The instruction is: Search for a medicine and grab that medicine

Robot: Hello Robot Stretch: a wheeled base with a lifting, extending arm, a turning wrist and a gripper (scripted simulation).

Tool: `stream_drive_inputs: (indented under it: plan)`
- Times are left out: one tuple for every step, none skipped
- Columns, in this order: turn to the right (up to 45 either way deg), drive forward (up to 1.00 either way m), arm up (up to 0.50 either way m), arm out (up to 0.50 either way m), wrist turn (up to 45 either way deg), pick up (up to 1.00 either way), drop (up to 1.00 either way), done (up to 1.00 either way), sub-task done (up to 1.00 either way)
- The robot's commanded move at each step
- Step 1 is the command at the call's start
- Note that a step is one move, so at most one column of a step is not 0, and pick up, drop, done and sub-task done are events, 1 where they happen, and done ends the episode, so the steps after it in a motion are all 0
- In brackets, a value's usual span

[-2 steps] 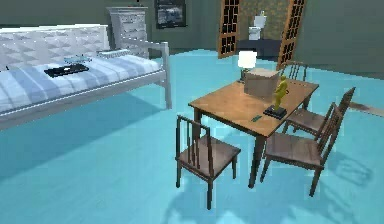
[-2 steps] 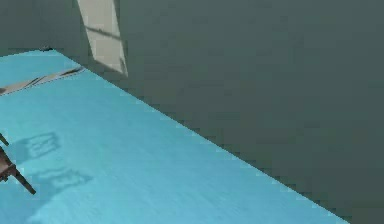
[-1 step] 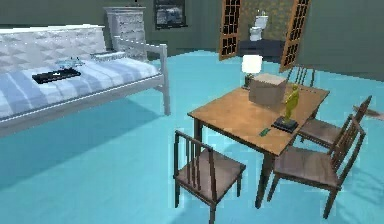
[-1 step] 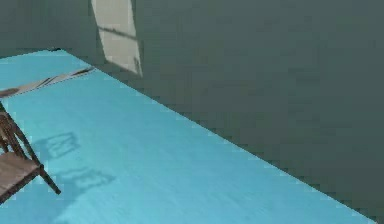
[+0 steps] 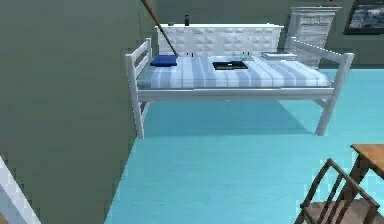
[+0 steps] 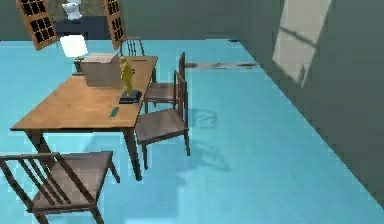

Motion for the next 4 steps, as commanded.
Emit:
stream_drive_inputs:
  plan:
    - [0.0, 1.0, 0.0, 0.0, 0.0, 0.0, 0.0, 0.0, 0.0]
    - [-24.0, 0.0, 0.0, 0.0, 0.0, 0.0, 0.0, 0.0, 0.0]
    - [0.0, 0.05, 0.0, 0.0, 0.0, 0.0, 0.0, 0.0, 0.0]
    - [45.0, 0.0, 0.0, 0.0, 0.0, 0.0, 0.0, 0.0, 0.0]
